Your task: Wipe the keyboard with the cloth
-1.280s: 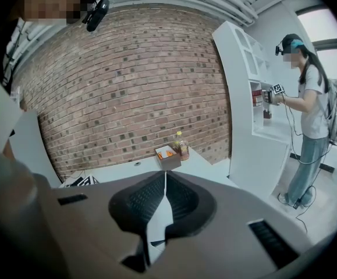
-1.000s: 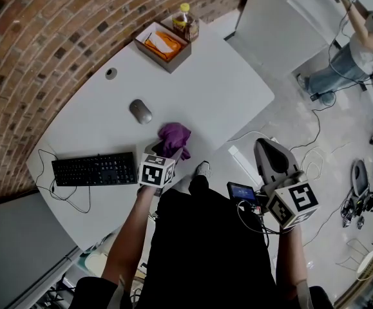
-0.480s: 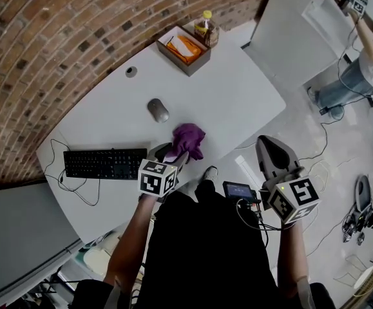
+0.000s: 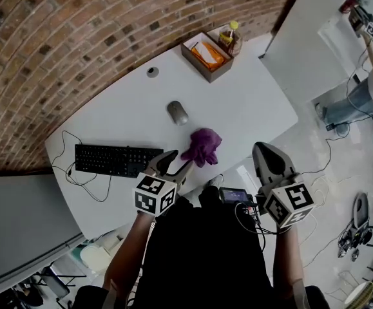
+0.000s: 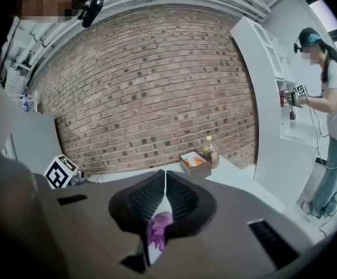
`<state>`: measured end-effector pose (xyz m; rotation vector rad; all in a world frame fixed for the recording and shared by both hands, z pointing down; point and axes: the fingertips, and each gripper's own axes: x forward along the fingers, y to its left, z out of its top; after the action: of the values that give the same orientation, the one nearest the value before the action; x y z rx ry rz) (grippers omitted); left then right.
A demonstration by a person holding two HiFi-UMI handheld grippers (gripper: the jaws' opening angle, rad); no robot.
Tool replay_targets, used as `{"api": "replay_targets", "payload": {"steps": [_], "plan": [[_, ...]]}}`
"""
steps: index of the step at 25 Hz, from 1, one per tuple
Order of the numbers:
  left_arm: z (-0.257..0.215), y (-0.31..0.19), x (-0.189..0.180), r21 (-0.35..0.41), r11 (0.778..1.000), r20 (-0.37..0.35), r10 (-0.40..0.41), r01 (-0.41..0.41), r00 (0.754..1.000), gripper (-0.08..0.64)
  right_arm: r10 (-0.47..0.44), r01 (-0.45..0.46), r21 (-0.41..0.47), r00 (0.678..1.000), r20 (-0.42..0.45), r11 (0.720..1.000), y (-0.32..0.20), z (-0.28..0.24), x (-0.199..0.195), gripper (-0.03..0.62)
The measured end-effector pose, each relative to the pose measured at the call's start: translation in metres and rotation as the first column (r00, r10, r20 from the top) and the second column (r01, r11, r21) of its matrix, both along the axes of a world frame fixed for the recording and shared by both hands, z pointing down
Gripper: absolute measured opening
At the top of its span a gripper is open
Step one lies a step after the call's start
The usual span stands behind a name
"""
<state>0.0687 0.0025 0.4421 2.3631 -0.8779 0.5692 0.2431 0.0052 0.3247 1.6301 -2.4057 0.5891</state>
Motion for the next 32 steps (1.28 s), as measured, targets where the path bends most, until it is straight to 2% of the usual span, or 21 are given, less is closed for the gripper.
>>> {"api": "replay_targets", "payload": {"steps": [7, 12, 20, 24, 32], "plan": [[-0.029, 0.002, -0.025, 0.037, 0.999, -0.047, -0.008, 0.01, 0.999, 0.151, -0.062, 0.062, -0.006, 0.998, 0.02, 0.998, -0.002, 0.001, -0.048, 0.02], [-0.05, 0.005, -0.043, 0.079, 0.997, -0.094, -0.005, 0.013, 0.996, 0.119, -0.087, 0.087, 0.001, 0.996, 0.025, 0.996, 0.0, 0.001, -0.074, 0.02], [-0.066, 0.014, -0.077, 0.094, 0.995, -0.136, 0.0, 0.012, 0.991, 0.02, -0.125, 0.123, 0.037, 0.991, 0.054, 0.992, 0.002, -0.007, -0.112, 0.018], [-0.072, 0.016, -0.082, 0.11, 0.994, -0.152, 0.019, -0.003, 0.988, 0.015, -0.128, 0.124, 0.057, 0.989, 0.068, 0.991, 0.004, -0.01, -0.12, 0.018], [-0.079, 0.016, -0.078, 0.113, 0.994, -0.183, 0.032, -0.012, 0.983, 0.015, -0.207, 0.208, 0.047, 0.978, -0.017, 0.977, 0.014, -0.009, -0.134, 0.018]]}}
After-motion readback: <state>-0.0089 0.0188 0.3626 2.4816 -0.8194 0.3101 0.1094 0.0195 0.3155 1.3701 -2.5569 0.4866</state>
